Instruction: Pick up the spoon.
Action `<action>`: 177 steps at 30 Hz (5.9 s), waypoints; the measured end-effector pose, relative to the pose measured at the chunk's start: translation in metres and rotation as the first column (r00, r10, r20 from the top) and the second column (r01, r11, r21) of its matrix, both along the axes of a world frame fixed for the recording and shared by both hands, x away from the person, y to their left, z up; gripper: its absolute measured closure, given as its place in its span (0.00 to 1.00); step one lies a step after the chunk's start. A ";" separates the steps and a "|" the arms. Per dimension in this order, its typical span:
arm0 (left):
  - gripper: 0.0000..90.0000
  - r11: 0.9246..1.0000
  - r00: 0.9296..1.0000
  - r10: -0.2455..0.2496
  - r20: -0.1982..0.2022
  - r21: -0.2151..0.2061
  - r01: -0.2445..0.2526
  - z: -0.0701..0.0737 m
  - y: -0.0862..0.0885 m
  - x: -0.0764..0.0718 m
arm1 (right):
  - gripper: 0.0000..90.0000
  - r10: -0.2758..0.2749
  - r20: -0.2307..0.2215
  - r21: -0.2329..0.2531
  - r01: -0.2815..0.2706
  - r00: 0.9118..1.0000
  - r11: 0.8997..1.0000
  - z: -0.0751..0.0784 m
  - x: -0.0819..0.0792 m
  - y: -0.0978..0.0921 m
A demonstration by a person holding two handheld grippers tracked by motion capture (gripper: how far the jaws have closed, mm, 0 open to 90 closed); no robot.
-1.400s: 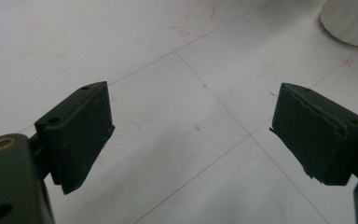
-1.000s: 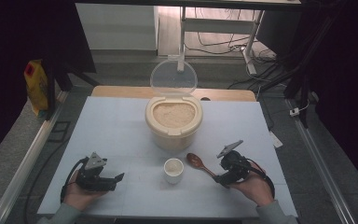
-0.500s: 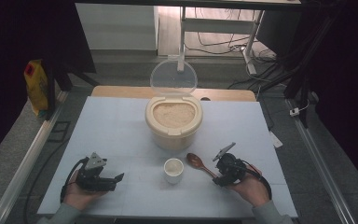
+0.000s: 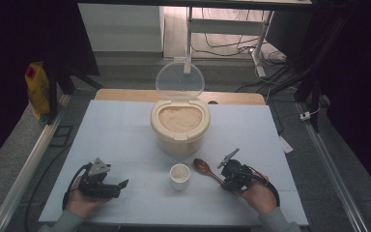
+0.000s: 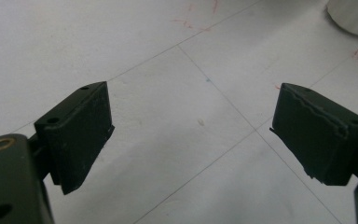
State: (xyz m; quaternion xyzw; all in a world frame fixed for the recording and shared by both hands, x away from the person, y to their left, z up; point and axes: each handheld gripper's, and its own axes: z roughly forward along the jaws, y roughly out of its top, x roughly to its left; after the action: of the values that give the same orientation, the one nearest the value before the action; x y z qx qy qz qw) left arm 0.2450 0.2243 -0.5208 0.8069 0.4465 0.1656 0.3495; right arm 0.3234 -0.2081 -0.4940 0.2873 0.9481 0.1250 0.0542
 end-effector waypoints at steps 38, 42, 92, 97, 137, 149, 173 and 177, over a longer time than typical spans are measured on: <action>0.13 1.000 1.000 0.004 -0.001 0.012 -0.004 -0.002 0.000 0.001 | 0.87 -0.027 0.021 0.167 0.023 0.999 0.986 0.028 -0.003 -0.033; 0.13 1.000 1.000 0.004 0.000 0.010 -0.004 -0.002 0.000 0.001 | 0.87 -0.020 0.028 0.191 0.014 0.999 0.981 0.034 -0.006 -0.036; 0.19 0.965 0.961 -0.259 0.100 -0.022 0.262 0.069 -0.050 -0.007 | 0.87 0.348 0.126 0.189 -0.367 0.929 0.911 0.064 -0.029 0.056; 0.20 0.953 0.947 -0.297 0.121 -0.016 0.302 0.080 -0.066 -0.003 | 0.87 0.359 0.121 0.179 -0.376 0.925 0.909 0.063 -0.029 0.061; 0.60 0.762 0.793 -0.604 -0.079 0.235 0.603 0.086 -0.162 0.012 | 0.87 0.494 0.185 0.114 -0.518 0.850 0.848 0.069 -0.044 0.093; 0.77 0.735 0.775 -0.622 -0.107 0.261 0.626 0.079 -0.163 0.012 | 0.86 0.561 0.207 0.082 -0.585 0.802 0.807 0.070 -0.048 0.096; 0.89 0.808 0.834 -0.551 -0.030 0.232 0.542 0.081 -0.147 0.019 | 0.52 0.071 0.389 0.473 -0.266 0.918 0.840 0.075 -0.036 0.044; 0.89 0.817 0.841 -0.541 -0.018 0.226 0.530 0.082 -0.146 0.020 | 0.51 0.007 0.385 0.504 -0.216 0.923 0.836 0.071 -0.036 0.033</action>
State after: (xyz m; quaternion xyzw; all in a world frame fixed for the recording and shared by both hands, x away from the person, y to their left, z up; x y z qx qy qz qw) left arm 0.2647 0.0784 -0.4385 0.9295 0.1718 0.1285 0.3001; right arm 0.2872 -0.1748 -0.4232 0.2054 0.8630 0.4397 0.1405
